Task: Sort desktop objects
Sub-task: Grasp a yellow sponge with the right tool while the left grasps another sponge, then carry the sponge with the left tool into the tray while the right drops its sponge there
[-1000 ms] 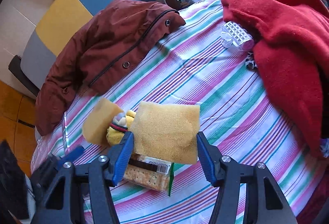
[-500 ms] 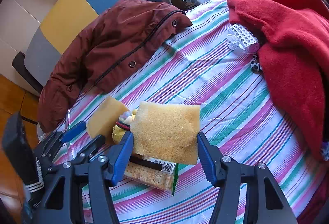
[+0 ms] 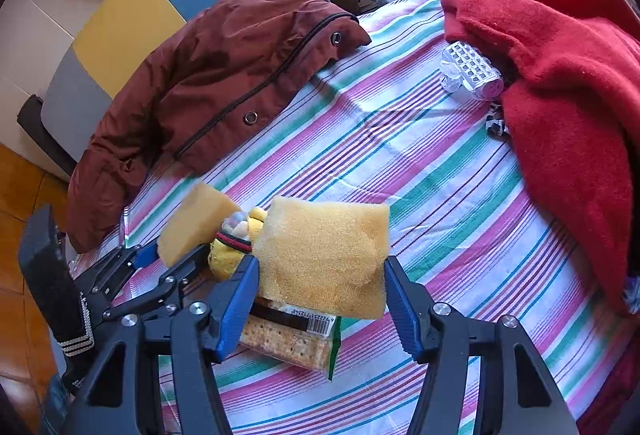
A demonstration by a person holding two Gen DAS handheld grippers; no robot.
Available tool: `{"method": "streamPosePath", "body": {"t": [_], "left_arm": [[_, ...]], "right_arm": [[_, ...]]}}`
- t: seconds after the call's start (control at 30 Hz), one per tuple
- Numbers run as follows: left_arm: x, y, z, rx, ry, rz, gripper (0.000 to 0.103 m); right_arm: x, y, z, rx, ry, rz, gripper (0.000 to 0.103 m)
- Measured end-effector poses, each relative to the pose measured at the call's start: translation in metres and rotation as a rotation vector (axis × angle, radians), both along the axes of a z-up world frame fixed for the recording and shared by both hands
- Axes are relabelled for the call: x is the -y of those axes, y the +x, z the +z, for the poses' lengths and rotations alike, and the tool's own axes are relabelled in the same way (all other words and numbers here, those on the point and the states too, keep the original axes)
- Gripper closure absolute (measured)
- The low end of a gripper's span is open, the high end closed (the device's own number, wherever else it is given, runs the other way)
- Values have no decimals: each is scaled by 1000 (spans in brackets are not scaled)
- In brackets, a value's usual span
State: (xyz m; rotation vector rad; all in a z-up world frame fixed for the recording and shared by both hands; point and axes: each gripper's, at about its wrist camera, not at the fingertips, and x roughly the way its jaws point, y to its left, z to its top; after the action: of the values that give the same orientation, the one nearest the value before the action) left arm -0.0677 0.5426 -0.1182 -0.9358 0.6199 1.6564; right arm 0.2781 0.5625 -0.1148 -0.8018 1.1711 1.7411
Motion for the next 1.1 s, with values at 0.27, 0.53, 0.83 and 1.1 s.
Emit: {"method": "streamPosePath", "body": {"t": [0.27, 0.53, 0.83, 1.1], "left_arm": [[49, -15, 1, 70, 17, 201, 58], [101, -3, 20, 3, 36, 304, 58], [166, 15, 64, -68, 106, 393, 57], [224, 29, 96, -157, 132, 481, 57]], "right_arm": [[1, -6, 0, 10, 13, 34, 40], [17, -31, 19, -41, 125, 171, 40], [46, -65, 34, -56, 228, 362, 40], [57, -75, 34, -17, 264, 427, 40]]}}
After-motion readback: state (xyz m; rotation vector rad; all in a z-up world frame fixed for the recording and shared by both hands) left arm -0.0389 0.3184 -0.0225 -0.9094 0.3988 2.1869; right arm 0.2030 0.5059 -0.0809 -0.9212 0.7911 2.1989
